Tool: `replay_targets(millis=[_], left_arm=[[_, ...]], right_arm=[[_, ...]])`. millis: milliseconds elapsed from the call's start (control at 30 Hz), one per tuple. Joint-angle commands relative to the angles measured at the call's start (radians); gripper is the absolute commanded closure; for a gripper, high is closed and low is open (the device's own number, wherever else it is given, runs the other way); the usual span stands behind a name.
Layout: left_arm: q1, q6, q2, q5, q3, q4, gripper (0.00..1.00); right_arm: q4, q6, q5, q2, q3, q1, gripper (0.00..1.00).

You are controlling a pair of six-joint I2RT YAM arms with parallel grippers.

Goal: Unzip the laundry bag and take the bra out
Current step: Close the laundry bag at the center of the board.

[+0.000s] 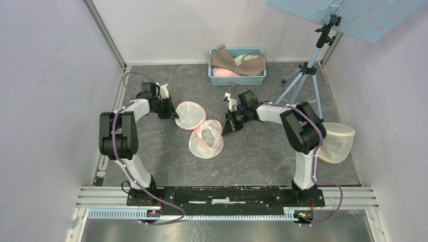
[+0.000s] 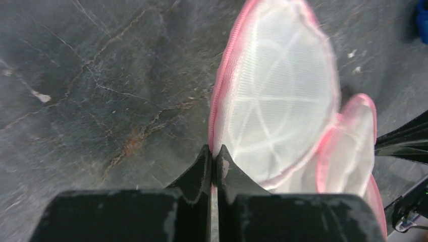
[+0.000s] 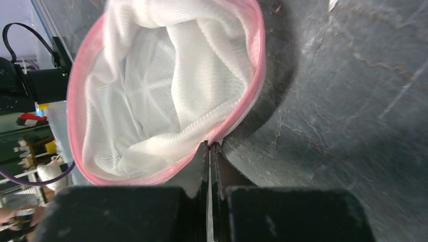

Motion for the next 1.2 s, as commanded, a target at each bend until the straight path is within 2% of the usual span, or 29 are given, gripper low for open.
replay_targets(millis=[0, 167, 333, 467, 600, 900, 1033, 1167], left_arm=[[0.0, 0.021, -0.189, -0.014, 0.062, 0.0, 0.98], [-0.003, 0.13, -0.403, -0.076, 0.066, -0.009, 0.98], [-0.004, 0.268, -0.538, -0.09, 0.066, -0.067, 0.98], [-0.003, 0.353, -0.618, -0.121, 0.034, -0.091, 0.98], [-0.073, 0.43, -0.672, -0.178, -0.033, -0.066, 0.98], [-0.282, 0.606, -0.69, -0.503, -0.151, 0.064, 0.98], [-0.384, 0.738, -0.697, -0.678, -0.215, 0.154, 0.98], [-0.424, 0.818, -0.713, -0.781, -0.25, 0.255, 0.98]], right_arm=[[0.002, -0.061, 0.028, -0.125, 0.047, -0.023, 1.0], [0.001, -0.105, 0.036, -0.243, 0.032, -0.025, 1.0], [0.003, -0.129, 0.045, -0.31, 0.034, -0.024, 1.0], [0.021, -0.128, 0.041, -0.317, 0.024, -0.02, 1.0], [0.042, -0.118, 0.018, -0.276, 0.003, 0.005, 1.0], [0.122, -0.107, 0.021, -0.172, -0.002, 0.046, 1.0], [0.13, -0.108, 0.024, -0.14, -0.018, 0.053, 1.0], [0.133, -0.108, 0.024, -0.124, -0.024, 0.053, 1.0]])
